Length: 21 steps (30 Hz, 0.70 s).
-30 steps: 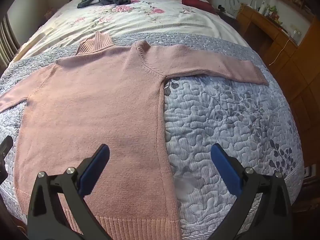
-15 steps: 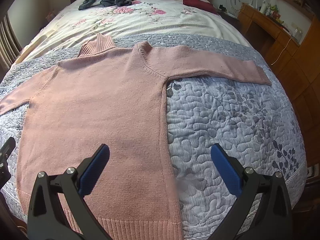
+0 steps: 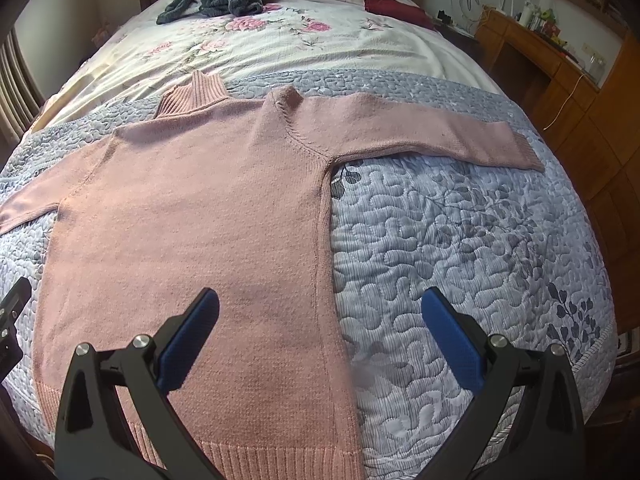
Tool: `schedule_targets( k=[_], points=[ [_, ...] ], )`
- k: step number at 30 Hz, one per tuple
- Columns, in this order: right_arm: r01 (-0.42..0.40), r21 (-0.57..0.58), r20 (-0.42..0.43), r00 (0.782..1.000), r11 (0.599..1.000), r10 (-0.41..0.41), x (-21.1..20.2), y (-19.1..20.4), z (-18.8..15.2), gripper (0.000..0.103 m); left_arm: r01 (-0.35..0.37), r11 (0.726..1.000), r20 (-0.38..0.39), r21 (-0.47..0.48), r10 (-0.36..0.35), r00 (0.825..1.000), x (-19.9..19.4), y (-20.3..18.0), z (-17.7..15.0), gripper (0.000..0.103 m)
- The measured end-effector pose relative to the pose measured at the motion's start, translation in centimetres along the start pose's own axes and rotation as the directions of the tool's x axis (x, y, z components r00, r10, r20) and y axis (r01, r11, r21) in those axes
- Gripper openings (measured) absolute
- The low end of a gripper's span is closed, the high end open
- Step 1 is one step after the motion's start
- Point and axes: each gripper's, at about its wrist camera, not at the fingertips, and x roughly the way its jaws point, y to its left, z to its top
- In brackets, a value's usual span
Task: Fold small clothes
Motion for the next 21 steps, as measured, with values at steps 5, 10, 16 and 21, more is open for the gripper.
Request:
schedule_targets(
  k=[5, 10, 16, 21],
  points=[
    [-0.002, 0.002, -0.001, 1.0, 1.0, 0.002, 0.23, -0.06, -0.09, 0.1, 0.0, 1.0, 0.002, -0.005, 0.0, 1.0, 0.19, -0.08, -0.07, 0.099],
    [-0.006, 0.002, -0.003, 1.0, 1.0, 0.006, 0.4, -0.17, -0.12, 0.1, -0.001, 1.0, -0.001, -0.005, 0.001, 1.0, 0.41, -0.21, -0.16, 0.099],
    [-0.005, 0.002, -0.004, 1.0, 1.0, 0.005, 0.47, -0.18, -0.1, 0.1, -0.002, 1.0, -0.001, -0.009, 0.002, 1.0, 0.57, -0.08, -0.27, 0.099],
    [-0.005, 0.0, -0.006, 1.0, 1.0, 0.005, 0.6, -0.18, -0.21, 0.1, -0.006, 1.0, -0.005, -0.008, 0.006, 1.0, 0.67, 0.01, -0.33, 0.099]
  ],
)
